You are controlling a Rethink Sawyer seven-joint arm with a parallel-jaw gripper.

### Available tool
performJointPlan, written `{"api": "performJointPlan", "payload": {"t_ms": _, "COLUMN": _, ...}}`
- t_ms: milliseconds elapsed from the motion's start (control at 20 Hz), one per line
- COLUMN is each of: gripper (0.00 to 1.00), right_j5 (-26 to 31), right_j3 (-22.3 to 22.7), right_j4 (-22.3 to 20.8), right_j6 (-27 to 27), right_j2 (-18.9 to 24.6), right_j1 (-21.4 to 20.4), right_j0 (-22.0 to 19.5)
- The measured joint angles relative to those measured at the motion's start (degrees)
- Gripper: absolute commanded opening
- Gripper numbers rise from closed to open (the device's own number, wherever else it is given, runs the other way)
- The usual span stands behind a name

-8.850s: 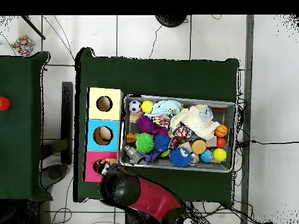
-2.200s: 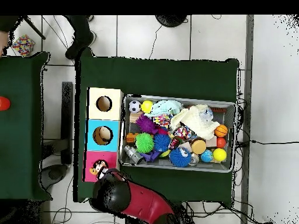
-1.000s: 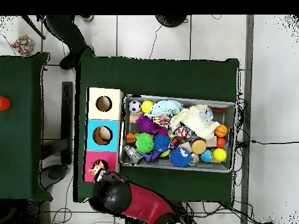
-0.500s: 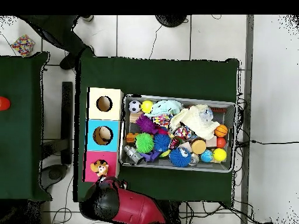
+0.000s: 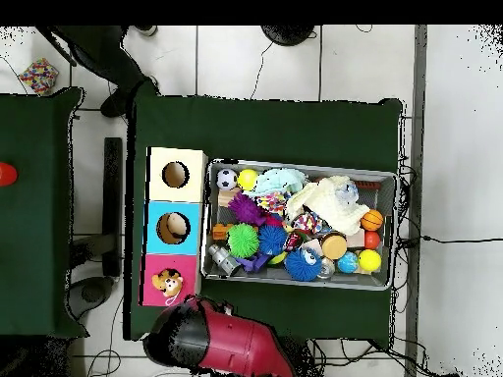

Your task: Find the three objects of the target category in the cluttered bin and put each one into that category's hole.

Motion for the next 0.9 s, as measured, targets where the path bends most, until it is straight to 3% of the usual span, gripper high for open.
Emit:
{"api": "performJointPlan", "payload": {"t_ms": 300, "gripper": 1.0, "right_j5": 0.2, "right_j3": -0.9, "right_j4": 0.5, "right_j6": 0.0, "right_j2": 0.1, "right_j1": -0.7, "right_j0": -2.2}}
{"api": "performJointPlan", "payload": {"t_ms": 500, "gripper": 1.0, "right_j5": 0.5, "right_j3": -0.4, "right_j4": 4.3, "right_j6": 0.0, "right_j2": 2.4, "right_j1": -1.8, "right_j0": -6.2}}
{"api": "performJointPlan", "payload": {"t_ms": 900, "gripper": 1.0, "right_j5": 2.9, "right_j3": -0.1, "right_j4": 10.6, "right_j6": 0.0, "right_j2": 5.8, "right_j1": -3.5, "right_j0": -8.4}}
